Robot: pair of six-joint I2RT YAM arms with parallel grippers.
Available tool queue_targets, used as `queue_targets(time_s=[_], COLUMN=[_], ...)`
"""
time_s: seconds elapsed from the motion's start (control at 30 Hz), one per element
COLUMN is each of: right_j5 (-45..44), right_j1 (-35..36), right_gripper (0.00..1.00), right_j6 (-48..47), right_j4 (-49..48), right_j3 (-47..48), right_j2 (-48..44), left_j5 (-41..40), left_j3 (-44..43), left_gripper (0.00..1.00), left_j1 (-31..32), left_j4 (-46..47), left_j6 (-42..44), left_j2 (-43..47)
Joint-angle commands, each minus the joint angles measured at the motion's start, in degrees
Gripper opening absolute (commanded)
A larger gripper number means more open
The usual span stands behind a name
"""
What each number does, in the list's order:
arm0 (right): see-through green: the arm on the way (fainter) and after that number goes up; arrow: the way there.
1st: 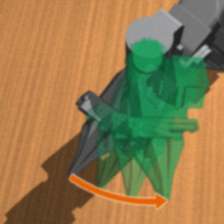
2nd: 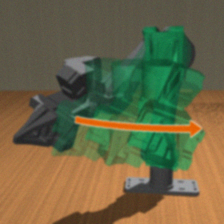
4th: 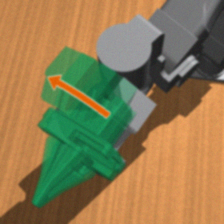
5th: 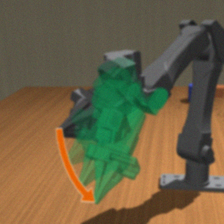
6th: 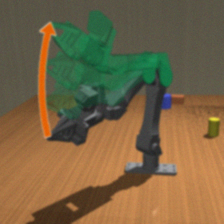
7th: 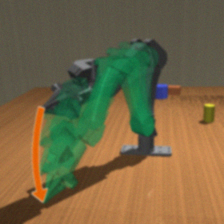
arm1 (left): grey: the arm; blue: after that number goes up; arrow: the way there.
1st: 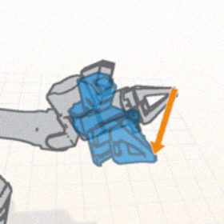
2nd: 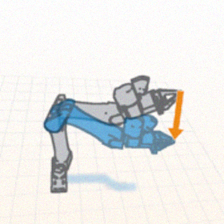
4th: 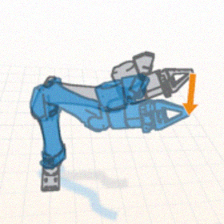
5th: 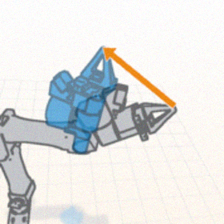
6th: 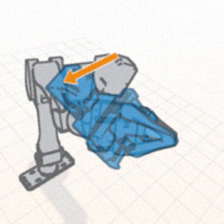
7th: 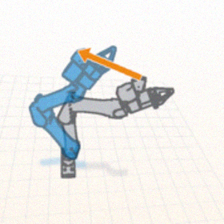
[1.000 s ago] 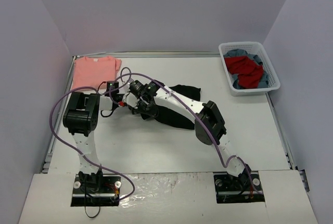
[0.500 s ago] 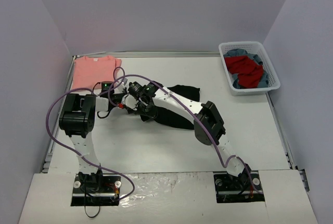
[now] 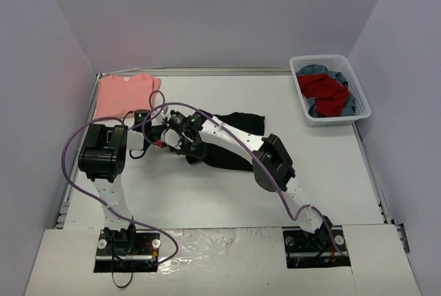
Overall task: Fold and stack the t-shirts
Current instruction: Put the neatly folded tshirt into the corner of the board with the left arm
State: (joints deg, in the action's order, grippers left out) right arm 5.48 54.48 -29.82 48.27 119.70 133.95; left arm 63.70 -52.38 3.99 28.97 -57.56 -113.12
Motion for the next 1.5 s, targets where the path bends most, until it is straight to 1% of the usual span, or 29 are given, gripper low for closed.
queue_targets(time_s=[0.0,0.13,0.37,0.47,0.5,0.53,0.6,0.63,0.73,0.77,0.83,0.87,0.93,0.97,1.03,1.07,1.17,1.2,1.27,1.3,1.33,1.37,1.4,1.43,1.47], right_j5=[0.24,0.24,-0.03,-0.46,-0.47,-0.38,-0.55,-0.64,-0.73,-0.73,-0.73,-0.73,-0.55,-0.47,-0.03,-0.03,-0.11,-0.11,-0.81,-0.99,-0.99,-0.56,-0.64,-1.08,-0.21], right_j1=[0.45,0.45,0.37,0.10,0.10,0.01,-0.07,-0.16,-0.07,-0.07,-0.07,-0.07,-0.07,-0.07,-0.07,-0.07,-0.16,-0.16,-0.16,-0.16,-0.42,-0.69,-1.04,-1.74,-2.53], right_gripper=[0.00,0.00,0.00,0.00,0.00,0.00,0.00,0.00,0.00,0.00,0.00,0.00,0.00,0.00,0.00,0.00,0.00,0.08,0.38,0.42,0.49,0.71,0.74,0.76,0.78], right_j6=[-0.41,-0.41,-0.50,-0.50,-0.50,-0.50,-0.59,-0.59,-0.59,-0.67,-0.67,-0.67,-0.67,-0.76,-0.76,-0.85,-0.94,-1.11,-1.55,-1.99,-2.78,-3.31,-4.70,-5.15,-5.50], right_j4=[3.50,3.58,3.85,4.02,4.02,4.11,4.46,4.64,5.16,5.34,5.52,5.52,5.61,5.61,5.78,5.78,5.69,5.69,5.61,5.43,4.91,4.82,4.81,4.55,4.55], right_j3=[2.03,1.94,2.38,2.64,2.82,3.08,3.61,4.22,5.01,5.02,5.11,5.11,5.11,5.11,5.11,4.76,3.62,3.18,1.60,-1.02,-2.79,-4.72,-9.00,-11.22,-13.42], right_j2=[-0.09,-0.18,-0.09,-0.27,-0.44,-0.44,-0.62,-0.71,-0.97,-1.15,-1.32,-1.41,-1.50,-1.67,-1.85,-2.20,-3.51,-3.96,-5.97,-7.03,-8.34,-11.49,-13.26,-17.10,-19.06], left_j5=[-0.07,0.02,0.37,0.28,0.54,0.72,1.16,1.25,2.73,3.09,3.88,3.97,4.41,4.33,4.50,4.50,4.68,4.76,5.03,4.94,4.68,4.68,4.15,3.63,3.45], left_j3=[-2.90,-3.69,-5.63,-6.15,-6.50,-6.94,-7.82,-7.91,-8.53,-8.53,-8.79,-9.05,-9.58,-9.58,-9.93,-9.93,-10.99,-11.25,-12.22,-12.57,-13.79,-14.32,-14.85,-15.90,-16.35], left_gripper=[0.94,0.94,0.94,0.99,0.93,0.83,0.72,0.62,0.54,0.52,0.41,0.38,0.28,0.17,0.04,0.02,0.02,0.02,0.02,0.02,0.02,0.02,0.02,0.02,0.02], left_j1=[3.04,5.24,5.50,6.03,6.20,6.55,7.26,7.52,8.40,8.58,9.11,9.28,9.46,9.46,9.46,9.37,9.28,9.28,9.20,9.19,9.02,8.67,8.41,8.14,7.79], left_j4=[-2.34,-3.21,-9.63,-11.38,-12.26,-12.97,-13.94,-13.86,-12.98,-10.97,-10.43,-10.43,-10.34,-10.34,-10.34,-10.34,-12.36,-12.80,-14.29,-15.25,-19.26,-20.87,-22.54,-26.73,-27.73], left_j6=[2.71,3.68,8.86,10.18,10.71,11.76,12.38,12.38,11.69,11.07,10.54,10.45,10.54,10.45,10.63,10.71,12.47,12.82,13.96,15.18,16.68,19.39,20.98,22.65,24.93], left_j2=[0.71,-0.25,-2.45,-2.81,-2.98,-3.07,-3.60,-3.77,-5.00,-5.44,-5.79,-6.23,-6.58,-7.02,-7.11,-7.11,-7.11,-7.11,-6.94,-6.68,-6.50,-6.15,-5.97,-5.71,-5.62])
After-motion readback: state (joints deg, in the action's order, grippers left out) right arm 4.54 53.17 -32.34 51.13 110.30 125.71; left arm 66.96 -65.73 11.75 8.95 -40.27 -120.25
